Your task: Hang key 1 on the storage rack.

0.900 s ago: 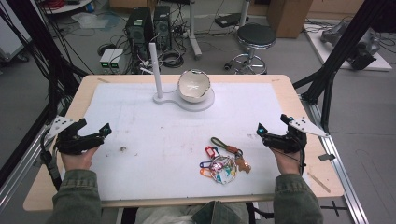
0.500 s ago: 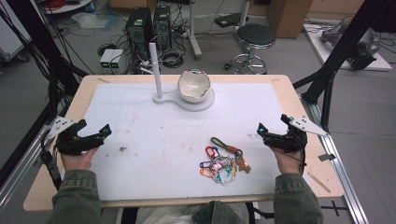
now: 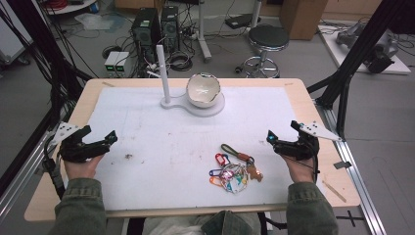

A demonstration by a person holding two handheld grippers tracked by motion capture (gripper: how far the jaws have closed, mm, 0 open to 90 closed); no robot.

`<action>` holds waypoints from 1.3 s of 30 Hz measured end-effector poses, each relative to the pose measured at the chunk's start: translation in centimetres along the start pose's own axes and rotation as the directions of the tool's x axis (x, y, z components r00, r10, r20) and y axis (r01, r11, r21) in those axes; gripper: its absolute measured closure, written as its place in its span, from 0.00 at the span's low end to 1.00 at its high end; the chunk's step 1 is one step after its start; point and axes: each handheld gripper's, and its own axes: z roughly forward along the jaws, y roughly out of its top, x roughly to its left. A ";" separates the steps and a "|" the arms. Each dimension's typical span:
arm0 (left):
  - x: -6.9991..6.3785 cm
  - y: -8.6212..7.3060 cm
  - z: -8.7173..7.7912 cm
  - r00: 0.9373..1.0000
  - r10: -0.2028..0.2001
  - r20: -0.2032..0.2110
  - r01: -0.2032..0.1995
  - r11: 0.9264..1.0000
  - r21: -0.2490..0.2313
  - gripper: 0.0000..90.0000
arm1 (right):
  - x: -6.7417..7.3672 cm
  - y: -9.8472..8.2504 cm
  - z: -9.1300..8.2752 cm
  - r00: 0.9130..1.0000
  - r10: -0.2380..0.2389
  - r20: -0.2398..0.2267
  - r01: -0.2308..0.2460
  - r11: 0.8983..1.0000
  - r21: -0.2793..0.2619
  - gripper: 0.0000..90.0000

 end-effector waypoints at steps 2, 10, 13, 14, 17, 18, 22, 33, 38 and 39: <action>0.0 0.0 0.0 1.000 0.002 -0.001 -0.002 1.000 0.000 0.02 | 0.2 0.0 0.2 1.000 -0.004 -0.009 0.004 1.000 0.014 0.00; -0.1 0.0 0.1 1.000 0.002 0.004 -0.002 1.000 0.002 0.02 | 0.6 0.1 0.5 0.999 -0.006 -0.036 0.008 0.999 0.034 0.01; -0.1 0.0 0.1 1.000 0.002 0.005 -0.002 1.000 0.002 0.02 | 0.7 0.1 0.6 0.999 -0.003 -0.043 0.005 0.999 0.041 0.00; -0.1 0.0 0.1 1.000 0.001 0.005 -0.001 1.000 0.001 0.02 | 0.8 0.0 0.7 0.999 -0.004 -0.049 0.007 0.999 0.045 0.00; -0.1 0.0 0.1 1.000 0.003 0.004 -0.003 1.000 0.004 0.02 | 1.0 0.0 1.0 0.998 -0.015 -0.058 0.019 0.998 0.056 0.01; -0.1 0.0 0.1 1.000 0.004 0.004 -0.004 1.000 0.004 0.02 | 1.1 0.0 1.1 0.998 -0.009 -0.063 0.013 0.998 0.062 0.00; -0.2 -0.1 0.2 1.000 0.009 0.005 -0.009 1.000 0.009 0.02 | 1.3 -0.1 1.3 0.997 -0.011 -0.073 0.017 0.997 0.077 0.00; -0.2 -0.1 0.3 1.000 0.014 0.012 -0.014 1.000 0.015 0.02 | 1.9 -0.3 2.3 0.993 -0.034 -0.109 0.049 0.990 0.131 0.00; -0.3 -0.1 0.3 1.000 0.014 0.013 -0.014 1.000 0.015 0.02 | 2.5 -0.5 2.8 0.991 -0.056 -0.124 0.076 0.984 0.160 0.00; -0.3 -0.1 0.3 1.000 0.014 0.014 -0.014 1.000 0.015 0.02 | 2.6 -0.6 2.9 0.990 -0.059 -0.129 0.080 0.982 0.169 0.00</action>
